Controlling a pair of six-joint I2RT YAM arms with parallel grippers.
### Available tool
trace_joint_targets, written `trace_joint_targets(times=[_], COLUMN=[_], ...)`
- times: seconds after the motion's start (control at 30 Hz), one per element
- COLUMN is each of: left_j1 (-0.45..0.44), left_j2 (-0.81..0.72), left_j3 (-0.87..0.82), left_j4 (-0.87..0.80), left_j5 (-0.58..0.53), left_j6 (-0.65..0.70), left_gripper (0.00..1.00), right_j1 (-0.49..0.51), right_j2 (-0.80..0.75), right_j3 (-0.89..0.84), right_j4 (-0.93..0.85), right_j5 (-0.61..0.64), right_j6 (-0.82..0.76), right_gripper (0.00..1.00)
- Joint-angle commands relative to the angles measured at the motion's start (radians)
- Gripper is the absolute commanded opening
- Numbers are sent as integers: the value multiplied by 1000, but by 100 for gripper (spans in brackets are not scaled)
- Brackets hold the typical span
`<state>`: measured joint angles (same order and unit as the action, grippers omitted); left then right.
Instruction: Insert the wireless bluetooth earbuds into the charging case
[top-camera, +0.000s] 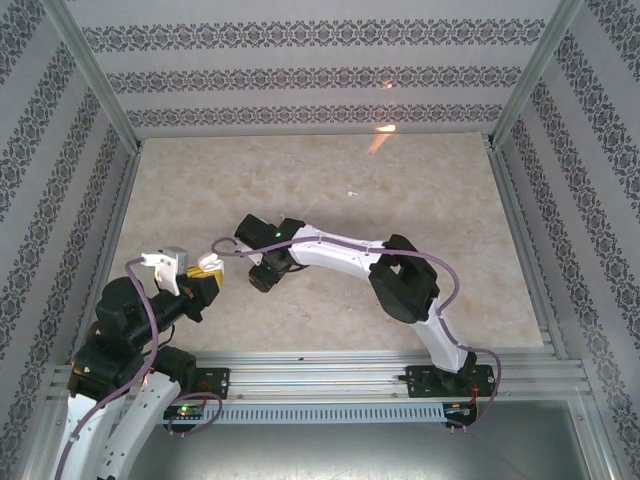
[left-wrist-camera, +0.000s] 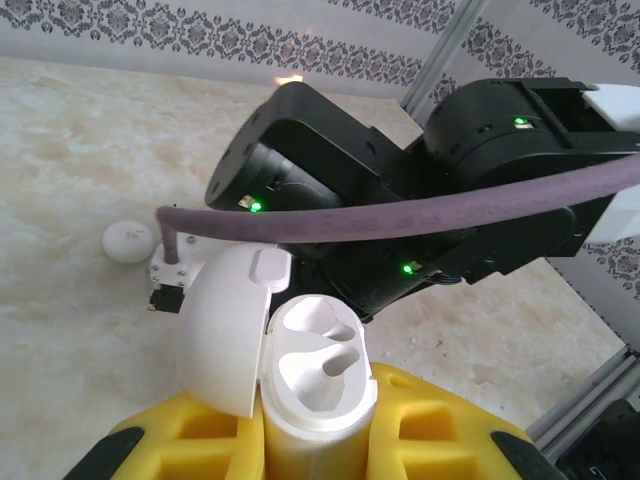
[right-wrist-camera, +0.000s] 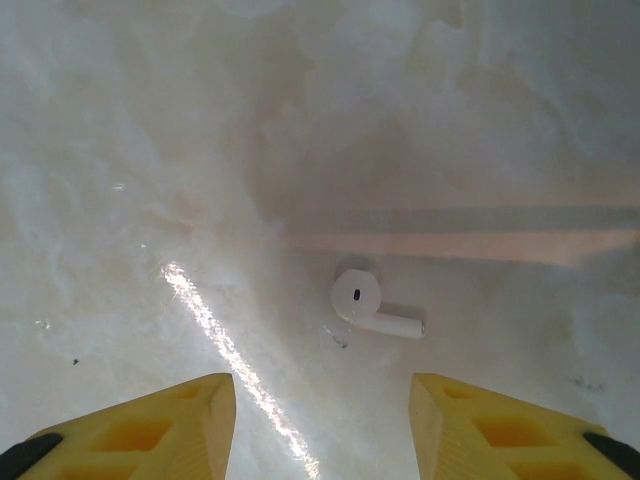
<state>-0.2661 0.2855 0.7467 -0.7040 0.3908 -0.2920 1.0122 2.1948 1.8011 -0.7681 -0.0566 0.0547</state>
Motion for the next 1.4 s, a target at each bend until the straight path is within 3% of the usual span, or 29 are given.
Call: trace_joint_targets(times=[0.0,0.43,0.77,1.07,1.37], left_j1=[7,8,8,7,6], left_j2=[17,41,83,138,242], left_j3=[17,-5,-24,-95,-172], left_j4=[-11,13,54,187,402], left_j5=[11,41,60,134,210], left_j6=[10,9,3,-45,-108], left_gripper=[0,0,0,0,0], right_j1=[6,-18,-91,-227,-376], right_j2=[44,179,198,112,-73], right_j3=[58,188,190,37,-311], right_j4=[-85,-131,-128,-90,38], right_j5=[29,4,-72,-168,-217], right_j6=[-82,-153,-58,200,549], right_gripper=[49,48,24,20,19])
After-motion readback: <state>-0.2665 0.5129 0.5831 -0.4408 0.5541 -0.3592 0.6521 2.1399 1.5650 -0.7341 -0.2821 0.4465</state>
